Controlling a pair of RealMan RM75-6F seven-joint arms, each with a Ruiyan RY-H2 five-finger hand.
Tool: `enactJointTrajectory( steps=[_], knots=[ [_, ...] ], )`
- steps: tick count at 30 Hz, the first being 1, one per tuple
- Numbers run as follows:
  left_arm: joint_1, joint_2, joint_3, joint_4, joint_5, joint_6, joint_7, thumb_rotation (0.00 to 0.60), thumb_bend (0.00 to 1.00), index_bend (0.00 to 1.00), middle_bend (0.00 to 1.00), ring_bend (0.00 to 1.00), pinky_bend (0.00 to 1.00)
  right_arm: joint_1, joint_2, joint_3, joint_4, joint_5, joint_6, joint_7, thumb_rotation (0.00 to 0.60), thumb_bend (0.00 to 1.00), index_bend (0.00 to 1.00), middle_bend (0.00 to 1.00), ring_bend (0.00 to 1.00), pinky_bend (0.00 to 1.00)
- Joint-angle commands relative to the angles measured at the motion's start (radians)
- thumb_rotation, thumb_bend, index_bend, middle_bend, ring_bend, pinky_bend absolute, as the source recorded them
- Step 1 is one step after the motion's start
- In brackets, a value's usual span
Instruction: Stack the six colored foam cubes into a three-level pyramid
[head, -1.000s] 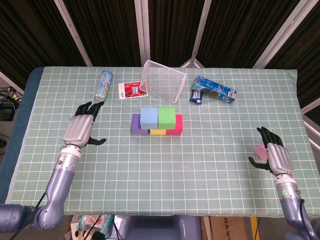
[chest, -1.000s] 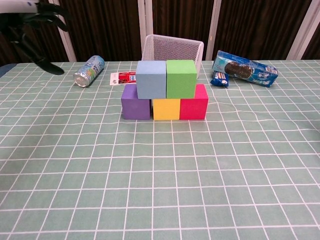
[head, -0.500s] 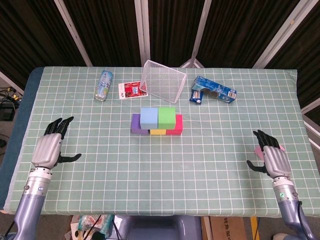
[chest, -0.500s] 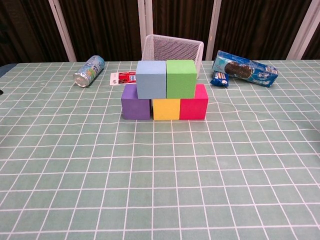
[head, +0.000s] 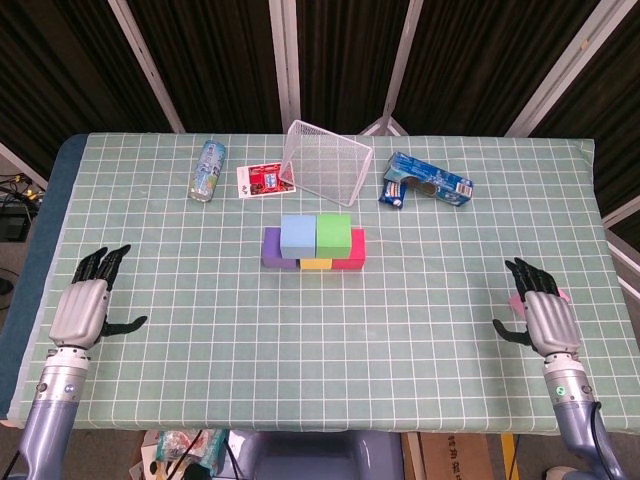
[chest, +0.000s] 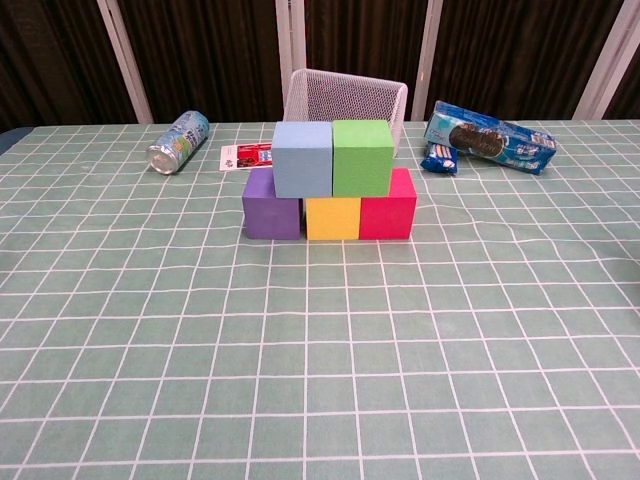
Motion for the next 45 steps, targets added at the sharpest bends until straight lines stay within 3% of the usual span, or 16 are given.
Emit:
enactJointTrajectory(
  steps=[1, 10, 21, 31, 45],
  knots=[
    [-0.018, 0.013, -0.047, 0.036, -0.086, -0.111, -0.036, 0.6, 0.25, 0.0, 0.1, 0.02, 0.05, 0.001, -0.003, 0.001, 0.002, -0.001, 0.001, 0.0, 0.6, 0.31, 0.0, 0.0, 0.0, 0.0],
    [-0.128, 0.0, -0.138, 0.156, -0.251, -0.359, -0.018, 0.6, 0.3, 0.0, 0.11, 0.02, 0.05, 0.004, -0.01, 0.005, 0.008, -0.001, -0.003, 0.005, 0.6, 0.31, 0.0, 0.0, 0.0, 0.0],
    [-0.314, -0.099, -0.213, 0.3, -0.503, -0.556, 0.124, 0.6, 0.31, 0.0, 0.11, 0.02, 0.05, 0.003, -0.009, 0.007, 0.007, 0.002, -0.004, 0.009, 0.6, 0.31, 0.0, 0.0, 0.0, 0.0],
    [-0.455, -0.187, -0.212, 0.342, -0.688, -0.573, 0.276, 0.6, 0.31, 0.0, 0.12, 0.02, 0.05, 0.002, -0.005, 0.012, 0.011, 0.009, -0.009, 0.022, 0.6, 0.31, 0.0, 0.0, 0.0, 0.0],
    [-0.543, -0.275, -0.199, 0.37, -0.788, -0.546, 0.359, 0.6, 0.31, 0.0, 0.12, 0.02, 0.05, 0.002, 0.002, 0.018, 0.013, 0.008, -0.017, 0.052, 0.6, 0.31, 0.0, 0.0, 0.0, 0.0]
  ],
)
